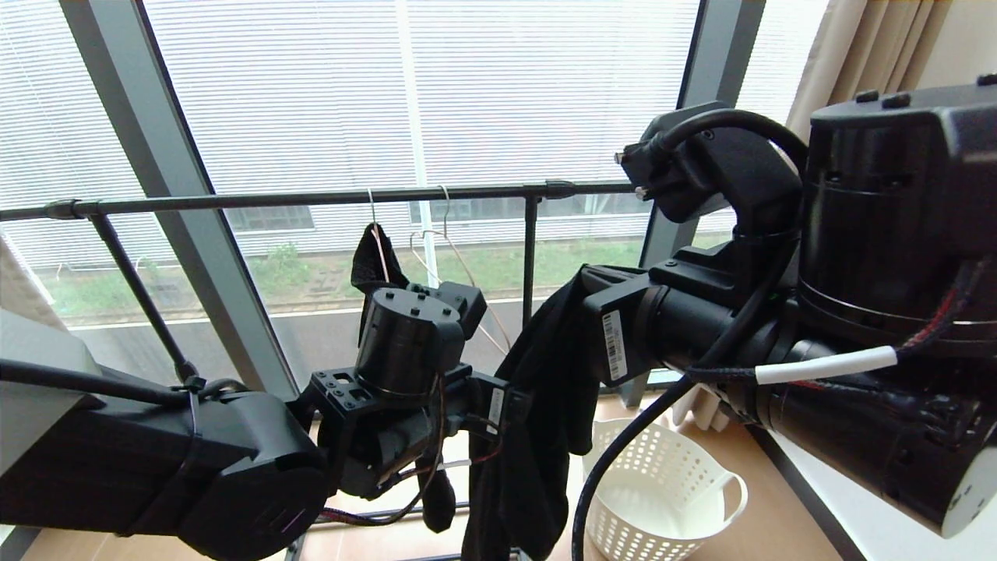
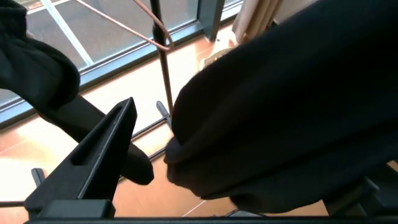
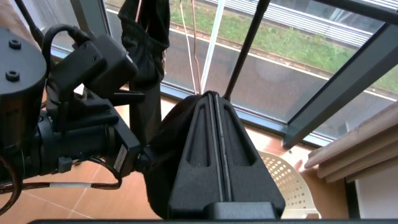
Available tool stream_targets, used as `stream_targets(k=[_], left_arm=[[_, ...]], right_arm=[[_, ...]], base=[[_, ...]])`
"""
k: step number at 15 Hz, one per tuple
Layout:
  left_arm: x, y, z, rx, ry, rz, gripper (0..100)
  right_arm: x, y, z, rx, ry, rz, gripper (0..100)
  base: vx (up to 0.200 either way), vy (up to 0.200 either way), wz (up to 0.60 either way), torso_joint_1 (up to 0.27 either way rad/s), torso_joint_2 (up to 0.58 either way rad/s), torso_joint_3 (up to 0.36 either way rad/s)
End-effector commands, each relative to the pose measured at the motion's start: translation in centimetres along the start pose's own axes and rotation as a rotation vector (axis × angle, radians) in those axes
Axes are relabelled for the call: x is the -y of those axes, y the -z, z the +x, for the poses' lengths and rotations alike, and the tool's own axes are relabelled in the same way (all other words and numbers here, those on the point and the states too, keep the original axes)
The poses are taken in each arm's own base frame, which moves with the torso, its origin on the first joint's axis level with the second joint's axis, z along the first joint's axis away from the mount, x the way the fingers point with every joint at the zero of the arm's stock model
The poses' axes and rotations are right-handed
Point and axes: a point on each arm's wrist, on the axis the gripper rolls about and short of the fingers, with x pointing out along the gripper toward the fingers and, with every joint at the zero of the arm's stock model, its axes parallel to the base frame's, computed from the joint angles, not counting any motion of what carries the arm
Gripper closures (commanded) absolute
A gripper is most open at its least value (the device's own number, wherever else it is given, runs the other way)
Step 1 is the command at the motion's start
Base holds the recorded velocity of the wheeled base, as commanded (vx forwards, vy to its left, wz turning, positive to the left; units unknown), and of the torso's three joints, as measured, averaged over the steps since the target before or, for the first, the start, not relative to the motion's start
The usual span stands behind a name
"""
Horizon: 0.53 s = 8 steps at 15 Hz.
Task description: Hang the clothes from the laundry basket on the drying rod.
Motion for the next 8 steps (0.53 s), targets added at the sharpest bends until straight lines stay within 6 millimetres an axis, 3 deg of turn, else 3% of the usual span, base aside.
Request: stream_targets(k=[1,5,8], left_arm=[[-0.1,1.0,-0.5,-0.024,-0.006,0.01,0],[0.0,1.8,-0.8,-0.045,-0.001,0.016,0],[0.8,2.6,0.1,-0.062,0.016,0.028,0]], right_arm=[[0.6,-0.5,0.2,0.012,0.02,0.014,100],[0.4,-1.2,0.7,0.027,0.025,0.028,100],[0.0,-0.9,1.2,0.018,0.024,0.021,100]], base=[[0.0,0.0,0.0,0.0,0.0,0.0],[0.0,0.0,0.0,0.0,0.0,0.0],[0.0,0.0,0.0,0.0,0.0,0.0]])
